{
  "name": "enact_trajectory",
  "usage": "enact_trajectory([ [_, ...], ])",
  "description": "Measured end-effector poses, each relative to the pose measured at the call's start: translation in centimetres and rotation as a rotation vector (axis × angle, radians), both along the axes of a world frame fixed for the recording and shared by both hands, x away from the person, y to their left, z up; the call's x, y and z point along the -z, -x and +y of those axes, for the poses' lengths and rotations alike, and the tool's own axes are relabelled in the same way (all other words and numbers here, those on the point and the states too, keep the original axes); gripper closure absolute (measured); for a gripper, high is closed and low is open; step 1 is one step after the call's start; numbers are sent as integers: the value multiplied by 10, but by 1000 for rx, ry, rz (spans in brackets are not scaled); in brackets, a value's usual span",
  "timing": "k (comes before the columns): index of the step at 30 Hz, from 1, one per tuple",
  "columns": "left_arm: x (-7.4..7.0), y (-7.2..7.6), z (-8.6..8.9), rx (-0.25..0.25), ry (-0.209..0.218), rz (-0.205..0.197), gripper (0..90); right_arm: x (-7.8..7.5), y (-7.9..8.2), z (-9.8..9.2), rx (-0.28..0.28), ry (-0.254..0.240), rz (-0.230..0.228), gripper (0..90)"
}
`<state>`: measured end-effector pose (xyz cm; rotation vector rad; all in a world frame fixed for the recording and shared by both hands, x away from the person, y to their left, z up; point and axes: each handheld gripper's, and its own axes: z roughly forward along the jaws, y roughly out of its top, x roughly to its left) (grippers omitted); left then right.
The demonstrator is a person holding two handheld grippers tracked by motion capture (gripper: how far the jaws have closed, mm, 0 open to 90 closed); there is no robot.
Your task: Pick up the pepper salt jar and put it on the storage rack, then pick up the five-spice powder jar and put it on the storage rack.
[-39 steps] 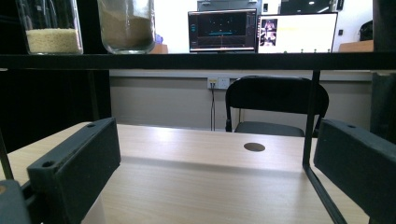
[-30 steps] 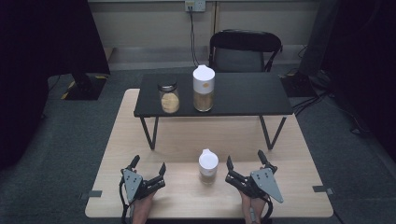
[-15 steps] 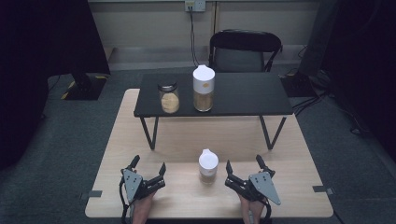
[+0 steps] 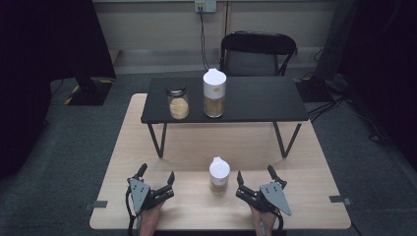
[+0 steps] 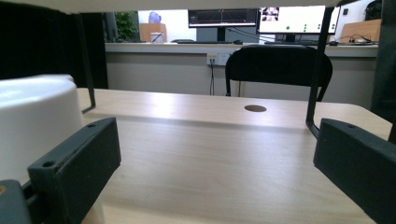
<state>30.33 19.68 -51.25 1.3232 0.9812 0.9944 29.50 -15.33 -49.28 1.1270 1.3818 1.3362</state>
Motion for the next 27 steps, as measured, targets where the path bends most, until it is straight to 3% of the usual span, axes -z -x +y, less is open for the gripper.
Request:
enact_trajectory([
  [10, 0, 0, 0, 0, 0, 0, 16, 13, -2, 0, 20, 15, 22, 0],
  [27, 0, 0, 0, 0, 0, 0, 17, 4, 1, -1, 21, 0, 9, 0],
])
